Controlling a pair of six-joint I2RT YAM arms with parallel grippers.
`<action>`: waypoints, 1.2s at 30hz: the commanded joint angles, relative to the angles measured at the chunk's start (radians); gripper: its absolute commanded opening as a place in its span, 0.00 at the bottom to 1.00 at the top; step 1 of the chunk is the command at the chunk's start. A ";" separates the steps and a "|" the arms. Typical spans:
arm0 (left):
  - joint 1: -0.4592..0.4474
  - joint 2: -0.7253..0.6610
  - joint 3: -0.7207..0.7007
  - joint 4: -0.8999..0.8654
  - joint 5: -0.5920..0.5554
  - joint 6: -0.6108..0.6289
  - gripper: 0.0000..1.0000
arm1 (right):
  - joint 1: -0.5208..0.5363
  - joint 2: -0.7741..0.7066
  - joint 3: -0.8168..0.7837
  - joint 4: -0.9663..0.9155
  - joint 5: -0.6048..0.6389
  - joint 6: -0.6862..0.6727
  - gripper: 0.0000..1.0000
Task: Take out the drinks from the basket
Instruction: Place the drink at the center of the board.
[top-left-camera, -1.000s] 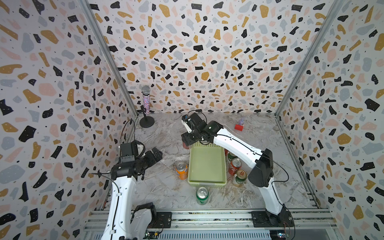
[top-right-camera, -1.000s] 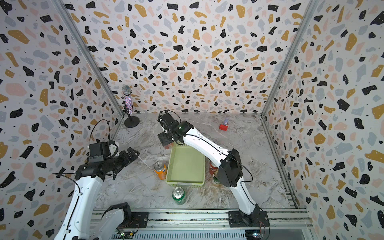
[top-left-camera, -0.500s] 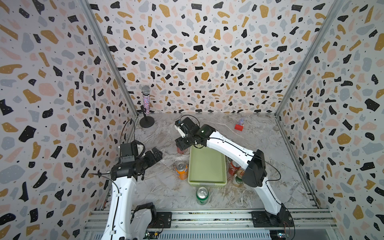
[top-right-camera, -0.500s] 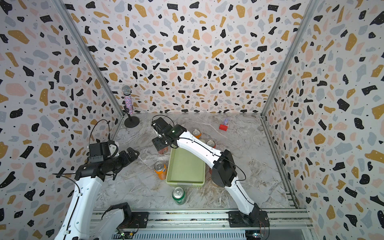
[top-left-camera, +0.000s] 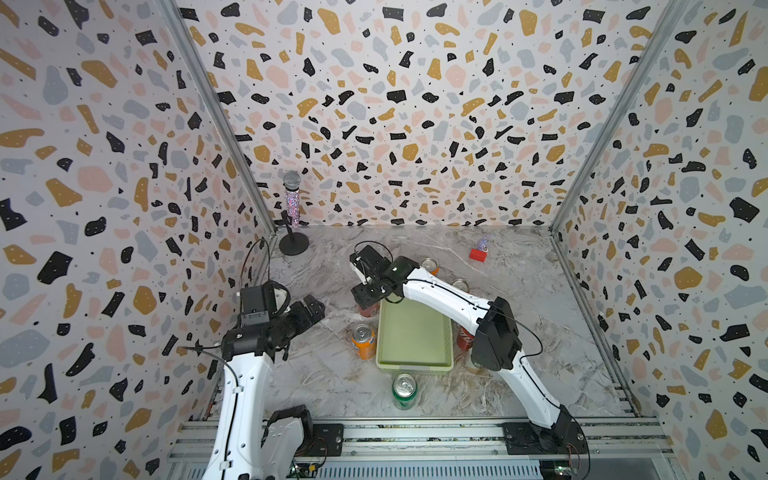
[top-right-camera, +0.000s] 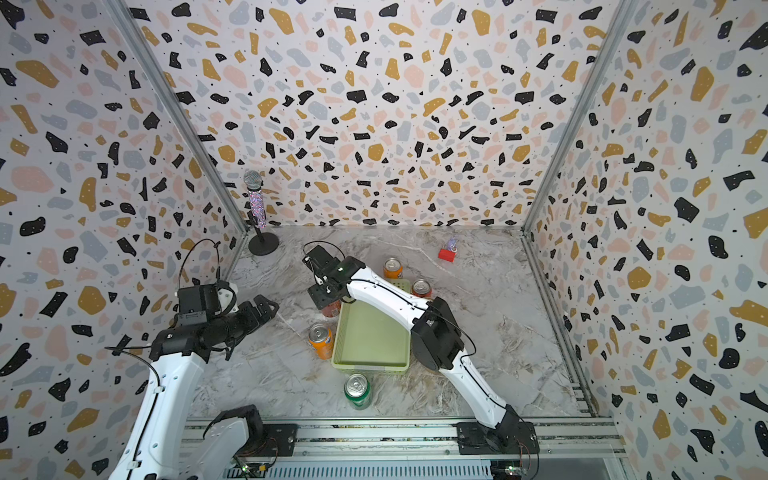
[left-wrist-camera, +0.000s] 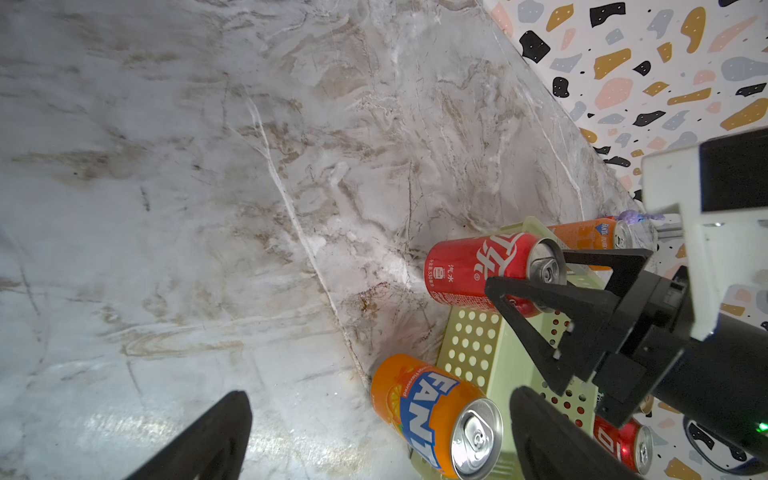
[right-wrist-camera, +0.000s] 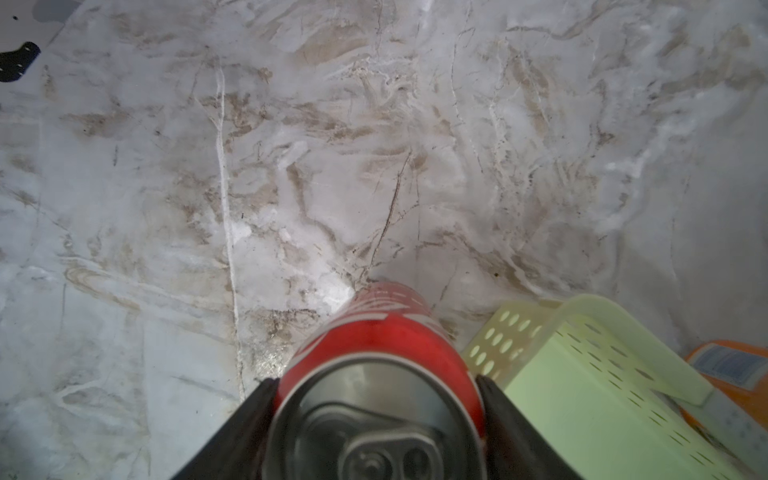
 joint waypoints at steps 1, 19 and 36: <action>0.005 -0.015 -0.010 0.028 0.013 -0.002 1.00 | 0.002 -0.030 0.057 0.059 0.017 -0.002 0.31; 0.006 -0.015 -0.011 0.030 0.012 -0.002 1.00 | 0.002 0.008 0.051 0.004 0.016 -0.020 0.48; 0.005 -0.012 -0.012 0.030 -0.003 -0.005 1.00 | 0.003 -0.077 0.043 -0.010 0.050 -0.032 0.92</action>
